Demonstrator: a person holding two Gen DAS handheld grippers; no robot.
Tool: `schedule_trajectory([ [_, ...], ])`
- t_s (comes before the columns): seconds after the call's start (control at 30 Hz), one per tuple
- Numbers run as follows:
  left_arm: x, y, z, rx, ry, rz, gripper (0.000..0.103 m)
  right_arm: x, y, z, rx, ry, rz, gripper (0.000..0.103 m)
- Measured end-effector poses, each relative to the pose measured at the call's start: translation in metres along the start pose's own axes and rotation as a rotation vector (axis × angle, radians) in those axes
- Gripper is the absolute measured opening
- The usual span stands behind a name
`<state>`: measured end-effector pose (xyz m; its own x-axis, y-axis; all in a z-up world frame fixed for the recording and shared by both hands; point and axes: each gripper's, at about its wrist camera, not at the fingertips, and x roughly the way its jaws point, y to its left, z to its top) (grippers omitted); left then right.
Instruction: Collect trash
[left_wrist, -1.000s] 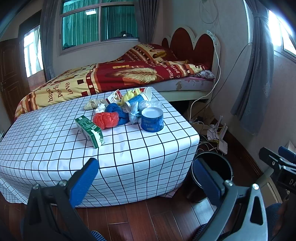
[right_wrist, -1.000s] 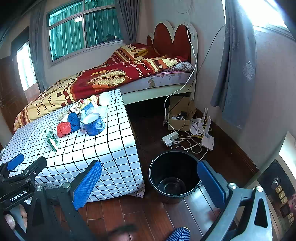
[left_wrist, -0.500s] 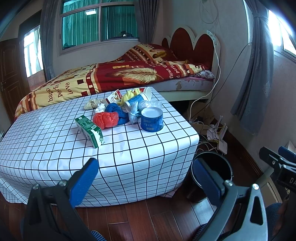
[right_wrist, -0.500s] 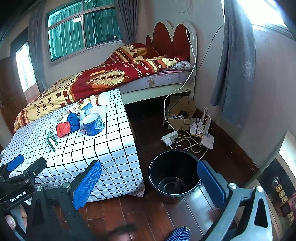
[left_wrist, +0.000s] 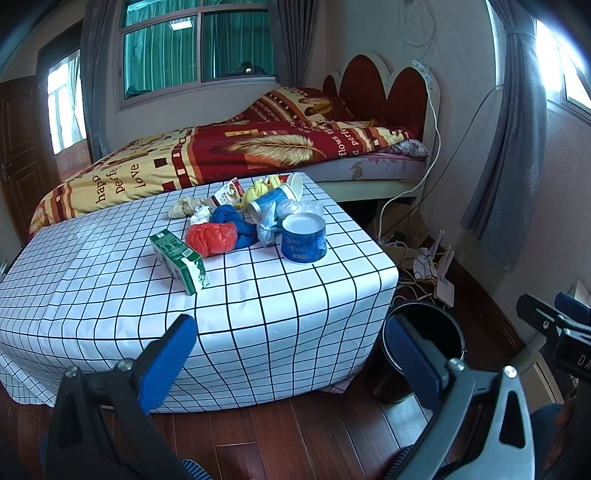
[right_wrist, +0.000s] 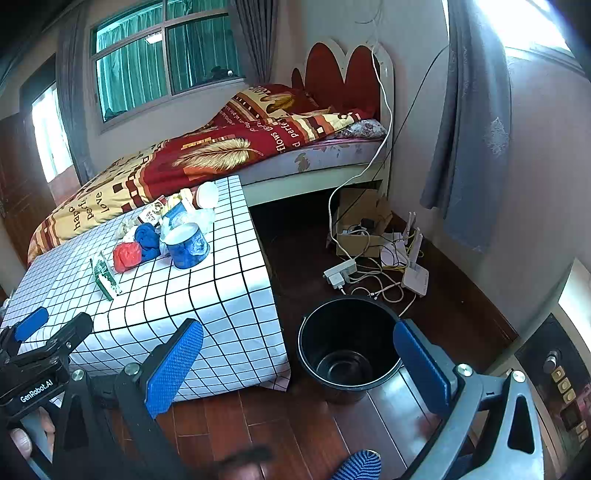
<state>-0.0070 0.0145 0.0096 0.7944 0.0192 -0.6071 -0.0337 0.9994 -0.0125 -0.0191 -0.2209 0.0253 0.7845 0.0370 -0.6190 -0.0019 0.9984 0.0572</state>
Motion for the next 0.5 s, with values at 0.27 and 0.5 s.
schedule_trajectory([
  [0.27, 0.005, 0.002, 0.000, -0.006, 0.005, 0.008, 0.103, 0.005, 0.002, -0.002, 0.007, 0.011, 0.026, 0.103],
  [0.5, 0.025, 0.030, 0.004, -0.071, 0.017, 0.049, 0.103, 0.021, 0.013, 0.003, -0.044, 0.017, 0.075, 0.103],
])
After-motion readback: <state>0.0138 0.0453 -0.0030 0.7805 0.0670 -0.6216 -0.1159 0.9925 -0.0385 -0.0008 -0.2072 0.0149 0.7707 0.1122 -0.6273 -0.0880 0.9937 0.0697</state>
